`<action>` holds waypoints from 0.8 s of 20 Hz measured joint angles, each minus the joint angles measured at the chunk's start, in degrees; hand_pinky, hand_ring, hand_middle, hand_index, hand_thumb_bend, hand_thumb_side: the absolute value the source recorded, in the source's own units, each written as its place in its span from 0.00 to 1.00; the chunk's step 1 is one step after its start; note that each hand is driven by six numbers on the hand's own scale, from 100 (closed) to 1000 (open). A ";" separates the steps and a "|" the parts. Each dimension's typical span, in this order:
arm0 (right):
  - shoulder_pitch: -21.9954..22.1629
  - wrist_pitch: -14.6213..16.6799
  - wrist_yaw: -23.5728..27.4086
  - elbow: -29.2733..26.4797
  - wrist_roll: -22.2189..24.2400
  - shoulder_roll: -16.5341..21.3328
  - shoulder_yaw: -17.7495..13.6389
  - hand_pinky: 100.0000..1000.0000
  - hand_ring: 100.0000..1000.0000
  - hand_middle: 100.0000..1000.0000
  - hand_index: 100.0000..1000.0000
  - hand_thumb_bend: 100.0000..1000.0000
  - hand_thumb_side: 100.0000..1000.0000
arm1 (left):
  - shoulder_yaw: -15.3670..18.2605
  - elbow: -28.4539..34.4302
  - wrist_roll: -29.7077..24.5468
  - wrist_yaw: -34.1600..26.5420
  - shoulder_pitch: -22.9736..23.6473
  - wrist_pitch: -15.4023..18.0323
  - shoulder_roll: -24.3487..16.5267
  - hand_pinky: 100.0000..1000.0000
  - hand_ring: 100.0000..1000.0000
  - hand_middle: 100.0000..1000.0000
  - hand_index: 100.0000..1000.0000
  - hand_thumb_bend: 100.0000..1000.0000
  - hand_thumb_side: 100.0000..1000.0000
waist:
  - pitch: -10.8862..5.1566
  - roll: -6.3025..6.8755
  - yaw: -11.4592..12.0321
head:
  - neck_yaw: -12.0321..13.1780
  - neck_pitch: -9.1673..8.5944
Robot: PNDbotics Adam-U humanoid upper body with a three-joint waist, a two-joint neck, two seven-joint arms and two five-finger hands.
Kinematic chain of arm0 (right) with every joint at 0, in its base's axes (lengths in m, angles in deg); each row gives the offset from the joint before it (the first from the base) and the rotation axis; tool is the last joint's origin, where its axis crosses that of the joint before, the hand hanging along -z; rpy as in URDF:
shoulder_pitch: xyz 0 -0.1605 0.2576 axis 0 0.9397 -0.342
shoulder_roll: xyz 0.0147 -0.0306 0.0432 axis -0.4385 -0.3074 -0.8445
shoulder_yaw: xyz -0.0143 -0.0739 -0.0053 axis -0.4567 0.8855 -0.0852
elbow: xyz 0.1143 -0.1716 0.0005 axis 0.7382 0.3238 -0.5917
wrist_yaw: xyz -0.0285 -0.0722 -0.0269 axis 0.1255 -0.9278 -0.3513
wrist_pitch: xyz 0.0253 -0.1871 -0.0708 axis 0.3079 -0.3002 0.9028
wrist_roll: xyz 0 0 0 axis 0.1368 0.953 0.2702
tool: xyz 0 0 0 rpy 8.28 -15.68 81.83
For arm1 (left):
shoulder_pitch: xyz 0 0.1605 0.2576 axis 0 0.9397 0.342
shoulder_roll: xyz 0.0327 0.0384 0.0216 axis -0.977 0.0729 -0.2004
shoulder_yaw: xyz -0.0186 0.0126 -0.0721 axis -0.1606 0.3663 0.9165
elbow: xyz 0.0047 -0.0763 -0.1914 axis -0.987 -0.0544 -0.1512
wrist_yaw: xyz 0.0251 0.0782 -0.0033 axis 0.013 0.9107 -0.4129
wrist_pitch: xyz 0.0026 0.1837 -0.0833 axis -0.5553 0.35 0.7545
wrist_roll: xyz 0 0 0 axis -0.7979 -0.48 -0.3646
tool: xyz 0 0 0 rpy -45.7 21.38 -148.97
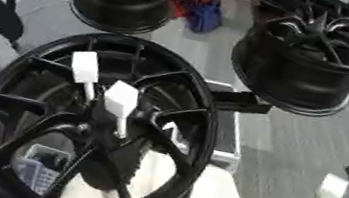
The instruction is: Pull the pin out of the wheel hub.
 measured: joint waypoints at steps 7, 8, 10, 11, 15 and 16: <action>-0.63 1.71 2.42 -4.30 -8.10 -3.52 0.57 0.77 0.69 0.73 0.86 0.32 0.19 | 0.00 0.00 0.00 -0.12 0.00 0.00 0.39 0.56 0.49 0.60 0.71 0.38 0.13 | -0.03 0.11 0.09 | -0.02 -0.03; -0.80 2.28 3.39 -5.34 -8.75 -4.21 0.96 0.75 0.66 0.71 0.85 0.28 0.15 | -0.01 0.00 -0.01 -0.13 0.00 0.01 0.49 0.56 0.49 0.60 0.71 0.38 0.13 | -0.03 0.17 0.09 | -0.02 -0.04; -1.20 3.57 5.68 -7.32 -10.05 -5.73 2.02 0.73 0.62 0.67 0.83 0.24 0.11 | -0.01 0.01 -0.01 -0.15 0.00 0.01 0.50 0.56 0.49 0.60 0.71 0.38 0.13 | -0.03 0.34 0.11 | -0.02 -0.05; -1.45 4.30 7.19 -8.21 -10.77 -6.60 2.70 0.72 0.60 0.65 0.81 0.22 0.10 | -0.01 0.02 -0.01 -0.16 0.00 0.01 0.51 0.56 0.49 0.60 0.71 0.38 0.13 | -0.03 0.40 0.11 | 0.00 -0.06; -2.30 8.04 14.26 -10.71 -12.76 -9.93 6.55 0.71 0.58 0.63 0.80 0.19 0.07 | -0.04 0.04 -0.09 -0.19 -0.02 0.07 0.80 0.56 0.49 0.59 0.71 0.38 0.13 | -0.01 0.55 0.11 | 0.09 -0.10; -2.44 8.99 15.68 -11.02 -12.63 -10.48 7.69 0.71 0.58 0.63 0.80 0.18 0.06 | -0.05 0.05 -0.14 -0.20 -0.03 0.11 0.98 0.56 0.49 0.59 0.71 0.38 0.13 | -0.01 0.64 0.11 | 0.17 -0.10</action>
